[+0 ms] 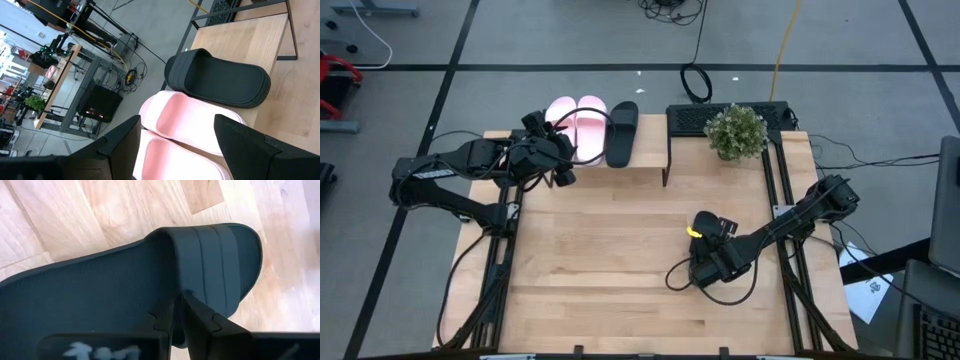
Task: Pick and place slides into the shelf
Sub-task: Put the black slide on the shelf
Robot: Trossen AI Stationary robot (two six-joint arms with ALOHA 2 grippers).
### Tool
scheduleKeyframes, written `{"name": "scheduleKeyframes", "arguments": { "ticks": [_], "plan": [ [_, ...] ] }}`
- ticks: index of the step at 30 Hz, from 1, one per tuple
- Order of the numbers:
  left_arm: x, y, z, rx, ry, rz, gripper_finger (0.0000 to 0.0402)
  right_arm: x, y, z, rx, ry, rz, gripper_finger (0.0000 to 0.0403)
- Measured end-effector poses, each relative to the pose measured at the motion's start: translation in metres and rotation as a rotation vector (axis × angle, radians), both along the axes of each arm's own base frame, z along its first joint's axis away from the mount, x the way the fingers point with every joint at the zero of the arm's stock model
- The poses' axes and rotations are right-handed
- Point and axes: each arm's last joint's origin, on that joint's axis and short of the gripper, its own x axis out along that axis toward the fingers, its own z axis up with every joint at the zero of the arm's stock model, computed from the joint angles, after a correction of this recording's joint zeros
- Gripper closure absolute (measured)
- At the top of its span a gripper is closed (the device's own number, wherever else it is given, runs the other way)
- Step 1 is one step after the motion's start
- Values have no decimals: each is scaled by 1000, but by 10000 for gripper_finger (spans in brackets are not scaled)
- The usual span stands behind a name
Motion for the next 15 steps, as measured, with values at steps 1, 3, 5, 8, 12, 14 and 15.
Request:
{"name": "scheduleKeyframes", "arguments": {
  "ticks": [1, 3, 5, 8, 12, 14, 15],
  "plan": [
    [0, 0, 0, 0, 0, 0, 144, 0, 0, 0, 3, -4, -5, 375],
    [0, 0, 0, 1, 2, -1, 144, 1, 0, 0, 10, -10, -11, 368],
    [0, 0, 0, 1, 2, -1, 144, 1, 0, 0, 26, -7, -18, 356],
    [0, 0, 0, 1, 2, -1, 144, 3, -3, 0, 46, -2, -40, 333],
    [0, 0, 0, 1, 2, -1, 144, 5, -8, 0, 60, 12, -60, 303],
    [0, 0, 0, 1, 3, -1, 144, 5, -11, 0, 76, 29, -57, 292],
    [0, 0, 0, 1, 3, -1, 144, 6, -12, 0, 80, 32, -61, 288]
  ]
}}
